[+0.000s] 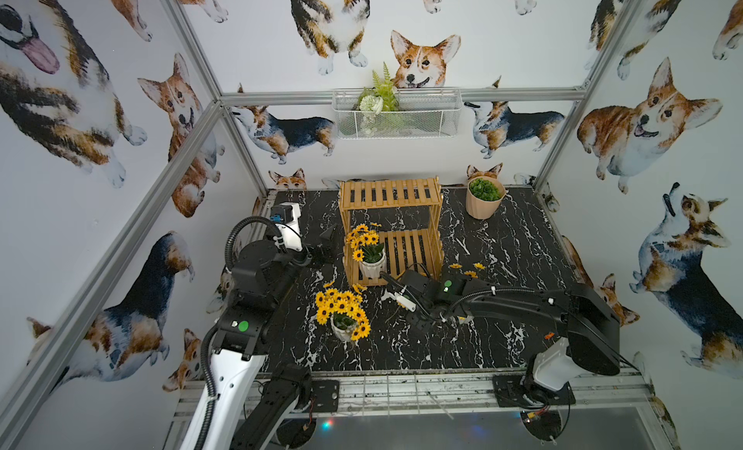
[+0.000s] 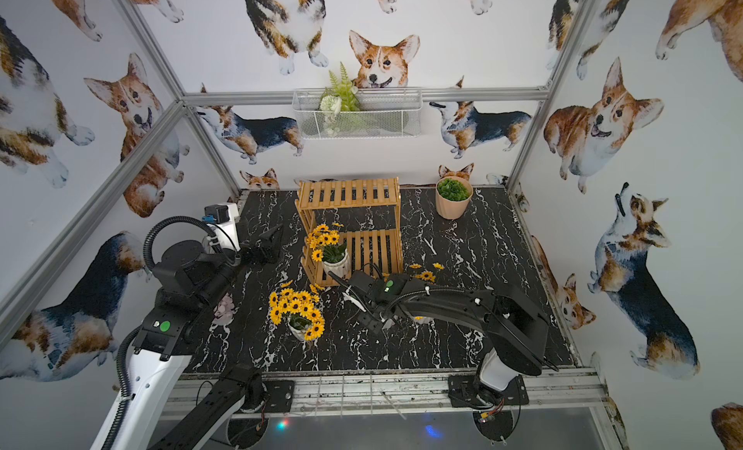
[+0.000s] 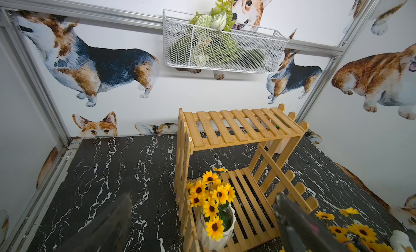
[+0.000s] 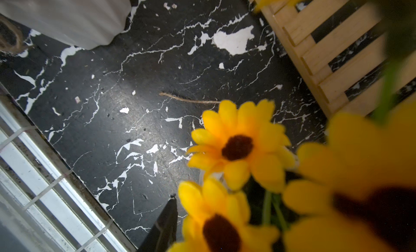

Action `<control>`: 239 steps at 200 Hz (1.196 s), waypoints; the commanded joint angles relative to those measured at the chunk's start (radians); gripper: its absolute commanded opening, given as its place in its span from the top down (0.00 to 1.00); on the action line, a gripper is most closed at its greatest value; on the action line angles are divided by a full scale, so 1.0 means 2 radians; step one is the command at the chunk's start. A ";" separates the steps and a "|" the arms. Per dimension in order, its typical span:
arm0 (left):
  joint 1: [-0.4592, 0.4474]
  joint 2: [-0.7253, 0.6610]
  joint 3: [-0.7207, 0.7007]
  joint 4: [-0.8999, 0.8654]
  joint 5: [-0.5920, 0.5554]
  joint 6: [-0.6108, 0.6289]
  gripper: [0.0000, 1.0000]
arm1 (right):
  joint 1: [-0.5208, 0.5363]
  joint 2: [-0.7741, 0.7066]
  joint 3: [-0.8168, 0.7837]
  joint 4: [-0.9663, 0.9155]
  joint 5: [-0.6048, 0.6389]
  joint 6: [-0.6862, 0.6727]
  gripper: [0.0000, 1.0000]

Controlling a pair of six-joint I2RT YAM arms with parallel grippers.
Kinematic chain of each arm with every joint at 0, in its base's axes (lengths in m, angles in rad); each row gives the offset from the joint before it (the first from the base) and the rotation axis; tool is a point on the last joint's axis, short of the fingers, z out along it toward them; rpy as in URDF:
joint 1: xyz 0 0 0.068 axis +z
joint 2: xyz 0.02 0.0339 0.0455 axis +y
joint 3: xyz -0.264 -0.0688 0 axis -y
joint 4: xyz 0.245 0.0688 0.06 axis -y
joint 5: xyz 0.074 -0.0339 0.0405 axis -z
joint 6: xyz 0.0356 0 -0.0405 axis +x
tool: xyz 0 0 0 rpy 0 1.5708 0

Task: Take the sunflower pots off the shelves
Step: Place the sunflower pot at the center of the board, then pick up the sunflower pot from the shelf.

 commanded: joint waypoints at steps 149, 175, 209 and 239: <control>0.001 -0.010 -0.006 0.017 -0.006 0.000 0.00 | -0.057 -0.044 0.130 -0.051 -0.129 -0.073 0.31; 0.001 -0.013 -0.005 0.014 -0.008 0.000 0.00 | -0.076 -0.007 0.179 -0.073 -0.137 -0.102 0.31; 0.001 -0.015 -0.001 0.006 -0.013 0.005 0.00 | -0.092 0.052 0.252 -0.114 -0.159 -0.136 0.32; 0.001 -0.016 0.000 0.004 -0.015 0.007 0.00 | -0.097 0.100 0.301 -0.139 -0.170 -0.162 0.33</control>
